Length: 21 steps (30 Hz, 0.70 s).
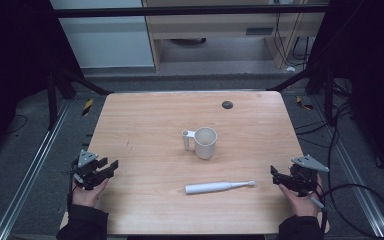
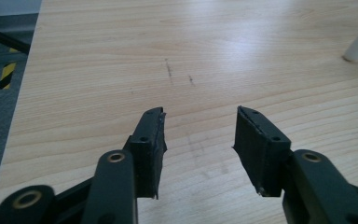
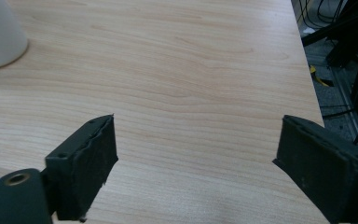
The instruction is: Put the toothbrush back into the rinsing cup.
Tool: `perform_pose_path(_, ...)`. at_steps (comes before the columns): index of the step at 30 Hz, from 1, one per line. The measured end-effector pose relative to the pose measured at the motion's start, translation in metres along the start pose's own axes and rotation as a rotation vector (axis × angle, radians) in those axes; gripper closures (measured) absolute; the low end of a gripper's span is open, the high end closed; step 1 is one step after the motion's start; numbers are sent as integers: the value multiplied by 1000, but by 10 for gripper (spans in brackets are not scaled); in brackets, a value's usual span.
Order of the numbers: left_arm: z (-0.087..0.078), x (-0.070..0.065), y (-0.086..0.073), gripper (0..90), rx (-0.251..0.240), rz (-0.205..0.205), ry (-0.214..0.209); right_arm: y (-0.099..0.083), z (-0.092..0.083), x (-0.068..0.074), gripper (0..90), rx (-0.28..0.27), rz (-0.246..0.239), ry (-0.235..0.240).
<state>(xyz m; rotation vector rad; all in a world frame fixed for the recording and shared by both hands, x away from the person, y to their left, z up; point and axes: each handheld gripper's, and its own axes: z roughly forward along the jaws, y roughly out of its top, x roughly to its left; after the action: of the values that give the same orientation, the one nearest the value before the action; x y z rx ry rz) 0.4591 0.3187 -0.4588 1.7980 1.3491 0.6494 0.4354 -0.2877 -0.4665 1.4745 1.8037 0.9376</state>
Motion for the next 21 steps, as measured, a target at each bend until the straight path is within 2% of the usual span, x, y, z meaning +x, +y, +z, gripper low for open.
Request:
perform_pose_path(2,-2,-2,1,555,2,-3,-10,1,-4,2,142,-5,-5,3)
perform_pose_path(9,-4,-14,3,659,23,21,-58,2,-11,13,289,-9,-35,43)
perform_pose_path(11,-4,-19,4,699,35,33,-81,2,-14,19,360,-5,-46,89)
perform_pose_path(14,-4,-28,6,727,46,61,-111,2,-15,24,400,-9,-54,111)
perform_pose_path(15,-4,-32,6,746,51,72,-124,3,-17,29,443,-8,-56,146)
perform_pose_path(16,-4,-34,7,746,54,77,-135,3,-17,29,443,-8,-56,146)
perform_pose_path(21,-1,-49,9,796,75,120,-187,2,-17,43,553,13,-81,210)
